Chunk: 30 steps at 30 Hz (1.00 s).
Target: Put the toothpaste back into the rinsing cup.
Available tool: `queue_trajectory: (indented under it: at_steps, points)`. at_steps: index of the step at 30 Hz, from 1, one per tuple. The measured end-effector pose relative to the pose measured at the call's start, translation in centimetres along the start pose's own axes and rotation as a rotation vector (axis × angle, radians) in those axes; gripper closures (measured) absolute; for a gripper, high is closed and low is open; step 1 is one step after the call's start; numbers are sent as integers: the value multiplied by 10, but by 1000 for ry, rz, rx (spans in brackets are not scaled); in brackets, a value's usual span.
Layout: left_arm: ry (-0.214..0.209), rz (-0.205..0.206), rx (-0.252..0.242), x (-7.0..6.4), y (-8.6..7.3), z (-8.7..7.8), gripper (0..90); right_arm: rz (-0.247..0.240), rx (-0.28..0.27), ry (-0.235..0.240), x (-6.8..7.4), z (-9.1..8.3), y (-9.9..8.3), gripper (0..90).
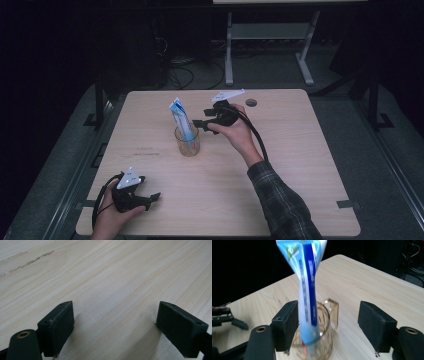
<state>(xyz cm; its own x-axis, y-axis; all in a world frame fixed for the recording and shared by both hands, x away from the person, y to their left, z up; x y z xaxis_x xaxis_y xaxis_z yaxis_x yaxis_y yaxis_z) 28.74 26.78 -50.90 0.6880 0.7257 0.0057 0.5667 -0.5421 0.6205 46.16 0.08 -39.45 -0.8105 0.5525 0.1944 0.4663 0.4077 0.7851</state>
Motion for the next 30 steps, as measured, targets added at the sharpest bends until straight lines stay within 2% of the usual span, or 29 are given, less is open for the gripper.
queue_trajectory:
  at_steps: [1,4,6,17,26,30]
  points:
    - [0,0,0,0,0,0,141,2,1,-6,-2,-8,-8,311]
    - [-1,-1,-1,0,0,0,140,4,-5,-20,-4,-14,-14,313]
    - [-1,-1,-1,0,0,0,140,0,1,-51,-6,-25,-25,310]
    - [-1,-2,-1,0,0,0,141,10,1,-90,-10,-63,-64,295]
    - [0,-2,-1,0,0,0,140,24,10,-125,-10,-83,-98,289]
    - [-1,-2,-1,0,0,0,141,35,36,-152,-10,-88,-115,277]
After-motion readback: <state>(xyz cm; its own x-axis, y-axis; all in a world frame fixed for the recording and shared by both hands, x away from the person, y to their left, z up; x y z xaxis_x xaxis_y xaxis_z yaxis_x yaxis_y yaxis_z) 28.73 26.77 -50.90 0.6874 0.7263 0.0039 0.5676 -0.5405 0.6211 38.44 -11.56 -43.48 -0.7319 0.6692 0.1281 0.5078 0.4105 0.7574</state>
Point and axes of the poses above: each handheld gripper's, and its own axes: z roughly forward along the jaws, y roughly out of its top, x roughly to its left, the point moved 5 cm from there along z, roughly forward along the jaws, and after that the axes turned 8 degrees about x, right-handed, at the moved point
